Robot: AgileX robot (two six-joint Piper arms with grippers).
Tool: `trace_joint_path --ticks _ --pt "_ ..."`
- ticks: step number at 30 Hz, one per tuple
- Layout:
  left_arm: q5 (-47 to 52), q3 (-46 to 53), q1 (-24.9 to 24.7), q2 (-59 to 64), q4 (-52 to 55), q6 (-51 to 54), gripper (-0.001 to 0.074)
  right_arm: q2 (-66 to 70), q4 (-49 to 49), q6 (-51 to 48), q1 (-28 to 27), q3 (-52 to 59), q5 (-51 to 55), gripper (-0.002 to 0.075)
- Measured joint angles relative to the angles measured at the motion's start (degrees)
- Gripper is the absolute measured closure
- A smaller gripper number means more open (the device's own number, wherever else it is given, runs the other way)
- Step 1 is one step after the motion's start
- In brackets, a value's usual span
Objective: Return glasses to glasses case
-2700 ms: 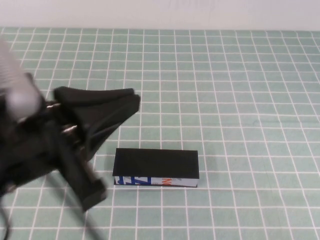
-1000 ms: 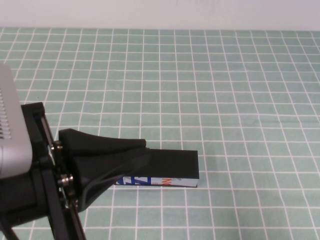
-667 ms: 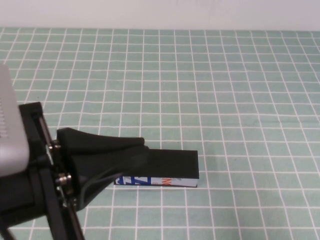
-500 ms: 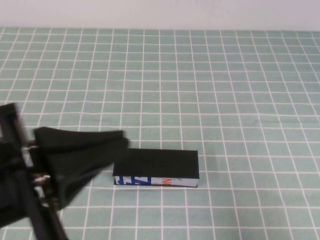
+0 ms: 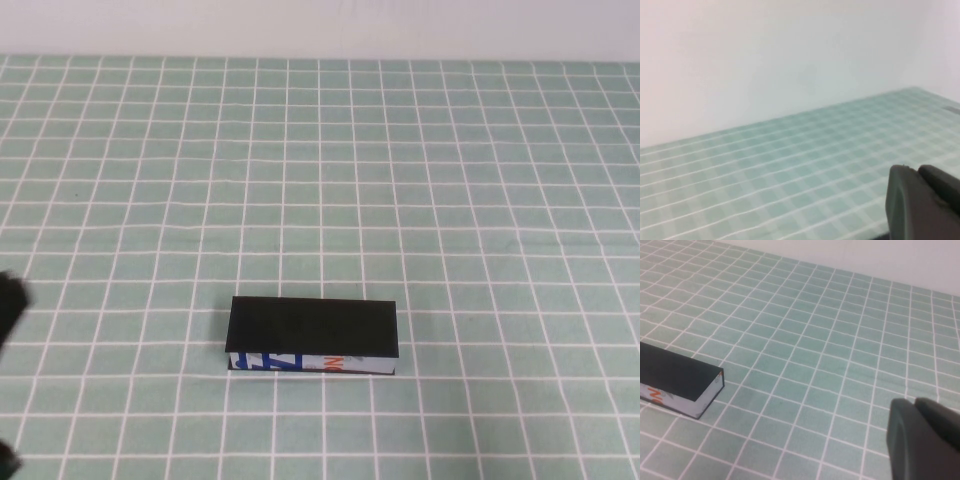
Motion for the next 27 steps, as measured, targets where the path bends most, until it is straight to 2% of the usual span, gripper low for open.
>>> trace_joint_path --ticks 4,12,16,22,27 --pt "0.0 4.6 6.6 -7.0 10.8 -10.2 0.0737 0.0 0.0 0.0 0.0 0.0 0.0 0.0737" --pt "1.5 16.1 16.5 -18.2 13.8 -11.7 0.0737 0.0 0.0 0.0 0.0 0.0 0.0 0.0737" --pt "3.4 21.6 18.7 -21.8 12.4 -11.8 0.0737 0.0 0.0 0.0 0.0 0.0 0.0 0.0737" --pt "13.3 22.1 19.8 -22.3 11.9 -12.3 0.0737 0.0 0.0 0.0 0.0 0.0 0.0 0.0737" --pt "14.0 22.1 19.8 -22.3 11.8 -12.5 0.0737 0.0 0.0 0.0 0.0 0.0 0.0 0.0737"
